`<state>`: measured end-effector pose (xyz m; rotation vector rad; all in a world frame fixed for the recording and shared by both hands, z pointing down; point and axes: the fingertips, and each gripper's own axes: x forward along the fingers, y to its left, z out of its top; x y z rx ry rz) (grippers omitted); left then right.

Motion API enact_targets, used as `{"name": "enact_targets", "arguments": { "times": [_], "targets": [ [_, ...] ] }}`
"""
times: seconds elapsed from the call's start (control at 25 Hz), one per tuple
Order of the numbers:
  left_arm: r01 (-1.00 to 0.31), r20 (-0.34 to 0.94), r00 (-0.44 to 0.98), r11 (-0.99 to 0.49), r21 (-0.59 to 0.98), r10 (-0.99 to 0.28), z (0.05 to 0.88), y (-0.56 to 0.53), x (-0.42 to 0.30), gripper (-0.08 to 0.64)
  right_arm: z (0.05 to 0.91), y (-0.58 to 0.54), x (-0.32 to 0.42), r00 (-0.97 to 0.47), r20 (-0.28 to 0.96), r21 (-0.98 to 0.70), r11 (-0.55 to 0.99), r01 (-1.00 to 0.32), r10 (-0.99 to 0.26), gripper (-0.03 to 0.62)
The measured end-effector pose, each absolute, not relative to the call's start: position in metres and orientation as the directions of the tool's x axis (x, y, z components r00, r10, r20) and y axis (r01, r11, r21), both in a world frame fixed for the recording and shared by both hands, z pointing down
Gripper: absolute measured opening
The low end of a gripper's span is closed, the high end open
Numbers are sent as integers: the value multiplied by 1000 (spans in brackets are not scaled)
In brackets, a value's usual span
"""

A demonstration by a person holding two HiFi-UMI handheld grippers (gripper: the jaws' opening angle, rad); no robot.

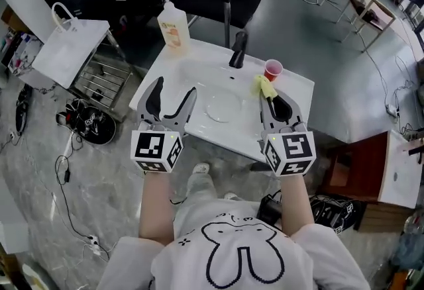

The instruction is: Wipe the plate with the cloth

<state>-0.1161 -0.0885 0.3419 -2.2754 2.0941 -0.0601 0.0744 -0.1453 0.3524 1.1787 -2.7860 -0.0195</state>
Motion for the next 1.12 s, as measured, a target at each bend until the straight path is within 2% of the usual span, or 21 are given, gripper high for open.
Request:
{"name": "enact_targets", "arguments": {
  "times": [0.56,1.12],
  "targets": [
    [-950,99,312,-312,18,-945,391,-214,-144,342,406,-216,56,-502,246,19,521,-853,-829,51],
    [-885,257,466,-452,114,-847,472,-261,-148,342,509,-235,41,-395,499,-60,424,-904,-772,51]
  ]
}}
